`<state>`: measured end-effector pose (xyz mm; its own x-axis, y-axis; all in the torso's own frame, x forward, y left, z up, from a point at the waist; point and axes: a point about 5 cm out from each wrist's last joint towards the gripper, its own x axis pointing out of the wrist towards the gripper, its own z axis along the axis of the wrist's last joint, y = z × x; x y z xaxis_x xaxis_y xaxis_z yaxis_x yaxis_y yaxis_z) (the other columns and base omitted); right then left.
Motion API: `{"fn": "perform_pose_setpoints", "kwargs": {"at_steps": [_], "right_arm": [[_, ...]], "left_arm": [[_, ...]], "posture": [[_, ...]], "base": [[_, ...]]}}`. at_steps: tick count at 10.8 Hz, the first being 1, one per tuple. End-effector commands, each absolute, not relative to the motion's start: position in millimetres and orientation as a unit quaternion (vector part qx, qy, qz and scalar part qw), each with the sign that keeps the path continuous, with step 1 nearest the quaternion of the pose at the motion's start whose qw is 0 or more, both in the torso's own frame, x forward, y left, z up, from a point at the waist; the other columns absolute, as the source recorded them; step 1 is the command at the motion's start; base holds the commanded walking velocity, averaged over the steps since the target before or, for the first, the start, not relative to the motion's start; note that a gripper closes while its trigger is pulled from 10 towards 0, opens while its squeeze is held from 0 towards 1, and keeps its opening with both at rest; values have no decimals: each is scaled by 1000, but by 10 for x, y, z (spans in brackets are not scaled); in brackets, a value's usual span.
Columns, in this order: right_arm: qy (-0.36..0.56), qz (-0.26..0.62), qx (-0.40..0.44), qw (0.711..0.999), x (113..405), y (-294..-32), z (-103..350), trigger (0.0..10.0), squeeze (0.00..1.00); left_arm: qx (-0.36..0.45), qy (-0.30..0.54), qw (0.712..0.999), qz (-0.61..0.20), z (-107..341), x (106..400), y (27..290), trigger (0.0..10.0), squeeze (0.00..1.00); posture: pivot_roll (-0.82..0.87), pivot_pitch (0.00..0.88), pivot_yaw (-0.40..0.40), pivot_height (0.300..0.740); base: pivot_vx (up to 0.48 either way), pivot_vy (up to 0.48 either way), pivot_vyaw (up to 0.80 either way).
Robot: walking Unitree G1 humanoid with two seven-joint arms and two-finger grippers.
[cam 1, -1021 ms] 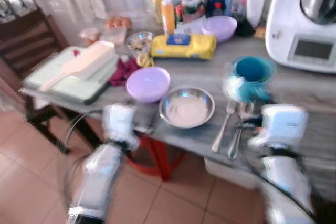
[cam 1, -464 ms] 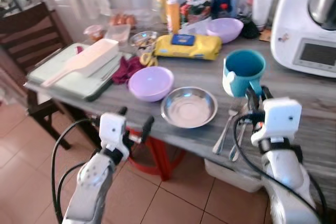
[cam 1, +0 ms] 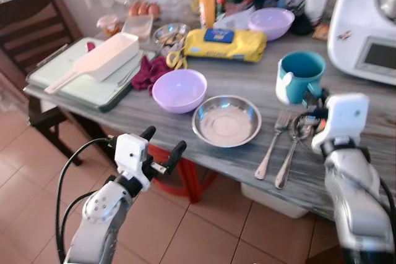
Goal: Setting the table
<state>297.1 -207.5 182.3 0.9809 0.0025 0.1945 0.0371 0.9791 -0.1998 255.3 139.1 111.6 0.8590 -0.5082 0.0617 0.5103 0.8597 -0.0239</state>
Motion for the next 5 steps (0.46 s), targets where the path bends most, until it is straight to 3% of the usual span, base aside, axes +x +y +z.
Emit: {"fn": "perform_pose_setpoints", "kwargs": {"at_steps": [1,5], "right_arm": [[-100,5,-96,990,2995,-2071,1817,10000,0],[-118,63,-99,986,3307,-2032,1914,10000,0]], "left_arm": [[-16,-21,964,-263,1123,2522,1428,10000,0],[-8,-11,963,-269,1168,2422,1490,10000,0]], "posture": [[-65,179,136,740],[-19,206,144,740]], "base": [[0,0,0],[0,0,0]]}}
